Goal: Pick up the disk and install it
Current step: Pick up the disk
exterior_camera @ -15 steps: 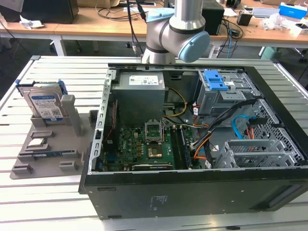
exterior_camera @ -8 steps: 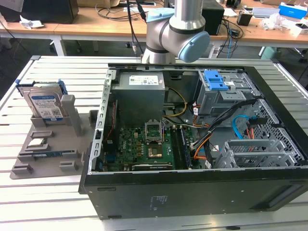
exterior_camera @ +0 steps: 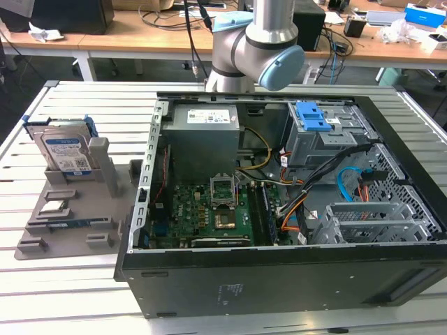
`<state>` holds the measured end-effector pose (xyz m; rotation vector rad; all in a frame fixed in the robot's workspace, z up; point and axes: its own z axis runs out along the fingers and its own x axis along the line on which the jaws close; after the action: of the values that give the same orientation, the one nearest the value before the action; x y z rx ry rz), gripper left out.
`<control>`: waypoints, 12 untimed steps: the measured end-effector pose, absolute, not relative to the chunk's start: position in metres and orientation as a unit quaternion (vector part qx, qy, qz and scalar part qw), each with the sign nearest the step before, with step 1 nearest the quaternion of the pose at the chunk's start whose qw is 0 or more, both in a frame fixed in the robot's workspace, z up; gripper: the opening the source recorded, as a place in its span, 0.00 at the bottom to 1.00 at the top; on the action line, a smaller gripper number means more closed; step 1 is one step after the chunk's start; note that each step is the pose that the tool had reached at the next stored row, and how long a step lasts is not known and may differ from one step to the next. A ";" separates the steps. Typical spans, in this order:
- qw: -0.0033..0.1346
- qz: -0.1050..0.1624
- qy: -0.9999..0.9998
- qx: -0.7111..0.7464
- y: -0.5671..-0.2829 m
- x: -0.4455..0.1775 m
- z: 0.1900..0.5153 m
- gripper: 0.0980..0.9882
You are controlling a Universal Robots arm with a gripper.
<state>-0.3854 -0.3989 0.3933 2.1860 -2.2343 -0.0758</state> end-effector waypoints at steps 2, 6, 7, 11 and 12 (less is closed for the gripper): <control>0.007 -0.024 -0.715 0.699 -0.399 -0.385 0.393 0.43; 0.007 -0.024 -0.715 0.699 -0.393 -0.385 0.393 0.43; 0.007 -0.024 -0.715 0.699 -0.393 -0.385 0.393 0.43; 0.007 -0.024 -0.714 0.699 -0.391 -0.385 0.393 0.43; 0.007 -0.024 -0.715 0.699 -0.390 -0.385 0.393 0.43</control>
<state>-0.3846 -0.3900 0.3931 2.1861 -2.2341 -0.0759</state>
